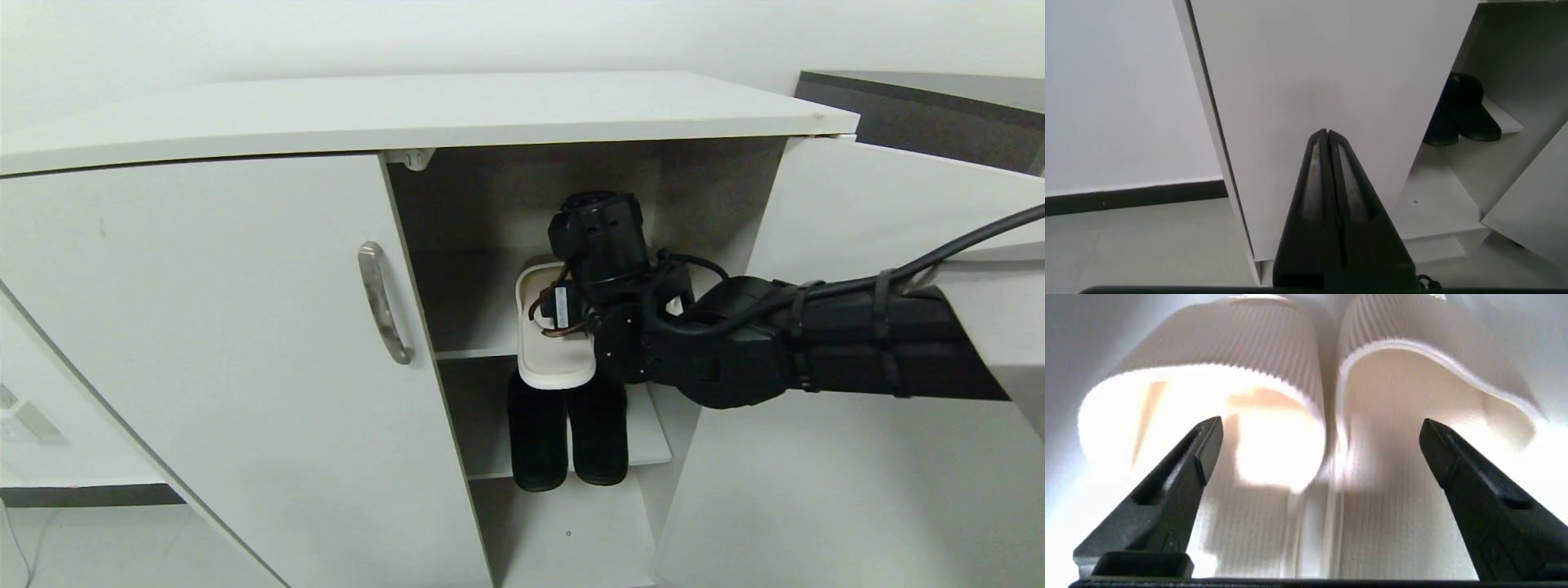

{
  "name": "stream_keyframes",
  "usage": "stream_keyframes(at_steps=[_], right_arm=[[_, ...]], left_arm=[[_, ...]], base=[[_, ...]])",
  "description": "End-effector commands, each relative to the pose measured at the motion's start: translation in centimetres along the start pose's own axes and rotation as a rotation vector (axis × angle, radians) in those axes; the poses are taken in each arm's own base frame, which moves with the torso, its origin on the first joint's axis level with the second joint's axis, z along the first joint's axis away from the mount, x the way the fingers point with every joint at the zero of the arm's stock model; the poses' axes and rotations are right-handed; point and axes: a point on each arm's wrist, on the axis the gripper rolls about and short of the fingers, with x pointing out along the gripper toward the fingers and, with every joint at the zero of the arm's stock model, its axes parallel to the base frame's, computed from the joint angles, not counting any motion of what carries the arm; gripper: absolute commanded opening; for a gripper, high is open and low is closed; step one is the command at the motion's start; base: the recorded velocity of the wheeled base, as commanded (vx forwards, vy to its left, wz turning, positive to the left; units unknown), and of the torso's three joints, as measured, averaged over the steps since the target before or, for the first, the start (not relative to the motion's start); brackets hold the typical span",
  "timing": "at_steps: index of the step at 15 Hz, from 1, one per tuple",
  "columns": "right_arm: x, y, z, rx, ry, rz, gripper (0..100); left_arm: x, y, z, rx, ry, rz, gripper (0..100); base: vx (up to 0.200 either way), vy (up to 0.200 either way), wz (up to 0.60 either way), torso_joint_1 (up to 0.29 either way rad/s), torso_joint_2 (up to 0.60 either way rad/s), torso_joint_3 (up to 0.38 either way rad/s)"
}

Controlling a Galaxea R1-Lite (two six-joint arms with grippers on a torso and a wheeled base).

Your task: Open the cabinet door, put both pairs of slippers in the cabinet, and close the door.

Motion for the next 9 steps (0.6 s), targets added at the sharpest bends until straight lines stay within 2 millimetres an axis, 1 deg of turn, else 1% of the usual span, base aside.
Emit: stream_keyframes(at_steps=[1,2,3,5,7,9], right_arm=[[-2.2,-0.2,1.1,0.019,-0.024,0.034,100],[-2.5,-0.2,1.1,0.018,-0.024,0.038,100],[-3.5,-0.3,0.9,0.011,-0.026,0.050,100],[-4.4,-0.6,0.4,0.001,-0.017,0.062,100],[-6.4,-1.2,-0.7,-0.007,-0.018,0.101,100],[-8.1,-2.0,-0.9,0.015,-0.038,0.168,100]], left_arm=[[0.0,0.0,0.0,0.000,0.000,0.000,0],[0.0,0.0,0.0,0.000,0.000,0.000,0],[0.0,0.0,0.0,0.000,0.000,0.000,0],[0.0,0.0,0.0,0.000,0.000,0.000,0],[0.0,0.0,0.0,0.000,-0.001,0.000,0],[0.0,0.0,0.0,0.000,0.000,0.000,0]], base=[[0.000,0.000,0.00,0.000,0.00,0.000],[0.000,0.000,0.00,0.000,0.00,0.000],[0.000,0.000,0.00,0.000,0.00,0.000],[0.000,0.000,0.00,0.000,0.00,0.000],[0.000,0.000,0.00,0.000,0.00,0.000],[0.000,0.000,0.00,0.000,0.00,0.000]])
